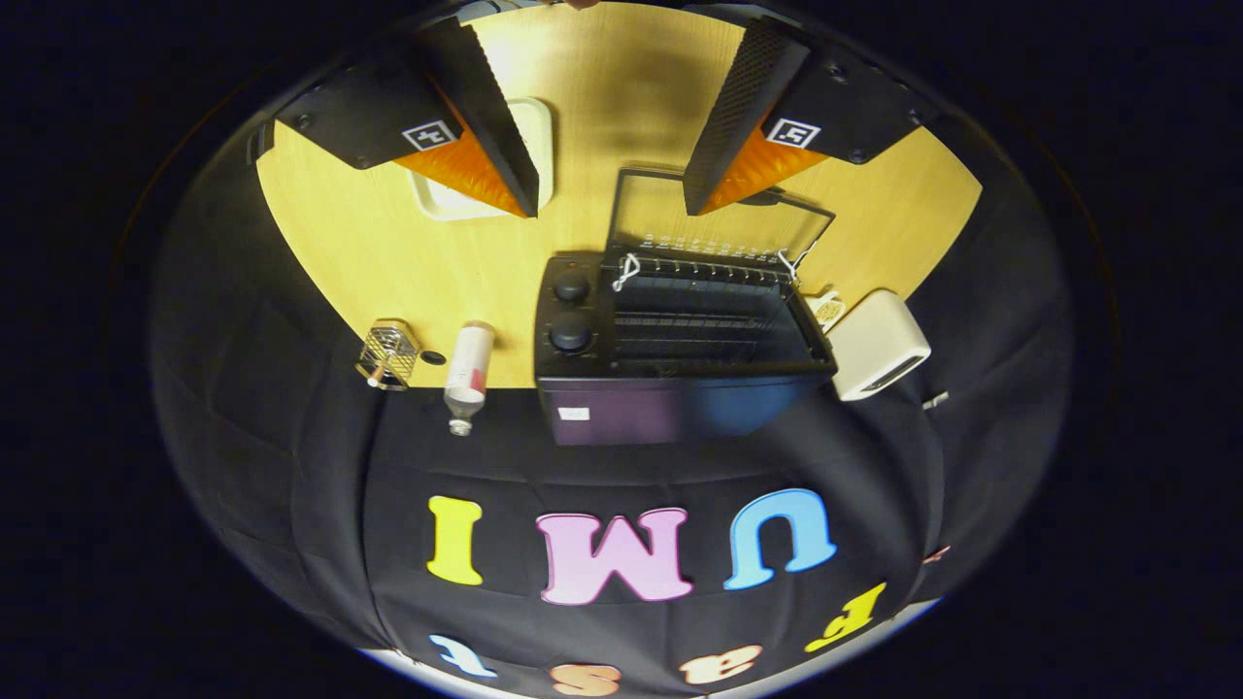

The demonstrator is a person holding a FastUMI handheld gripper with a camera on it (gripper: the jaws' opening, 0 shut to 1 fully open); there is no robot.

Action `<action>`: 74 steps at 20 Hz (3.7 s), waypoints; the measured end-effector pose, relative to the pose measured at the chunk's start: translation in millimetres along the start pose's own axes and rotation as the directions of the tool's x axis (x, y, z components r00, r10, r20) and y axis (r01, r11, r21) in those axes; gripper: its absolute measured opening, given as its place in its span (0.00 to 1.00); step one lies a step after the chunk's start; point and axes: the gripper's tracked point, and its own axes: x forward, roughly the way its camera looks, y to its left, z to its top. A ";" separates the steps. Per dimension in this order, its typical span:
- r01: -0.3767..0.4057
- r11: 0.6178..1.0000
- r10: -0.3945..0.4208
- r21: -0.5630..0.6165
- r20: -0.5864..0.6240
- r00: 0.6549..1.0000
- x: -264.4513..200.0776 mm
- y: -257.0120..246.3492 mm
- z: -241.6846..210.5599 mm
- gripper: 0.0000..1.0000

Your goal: Open the toaster oven, put the food inside, and close the toaster oven door.

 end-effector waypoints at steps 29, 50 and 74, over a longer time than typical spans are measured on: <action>0.016 0.965 0.094 0.263 -0.403 0.911 70.4 -207.7 -105.8 0.99; 0.056 0.998 -0.039 0.020 -0.497 0.867 78.4 -181.7 -137.6 0.45; 0.021 0.645 0.401 0.764 -0.362 0.842 62.1 -120.4 -131.2 0.06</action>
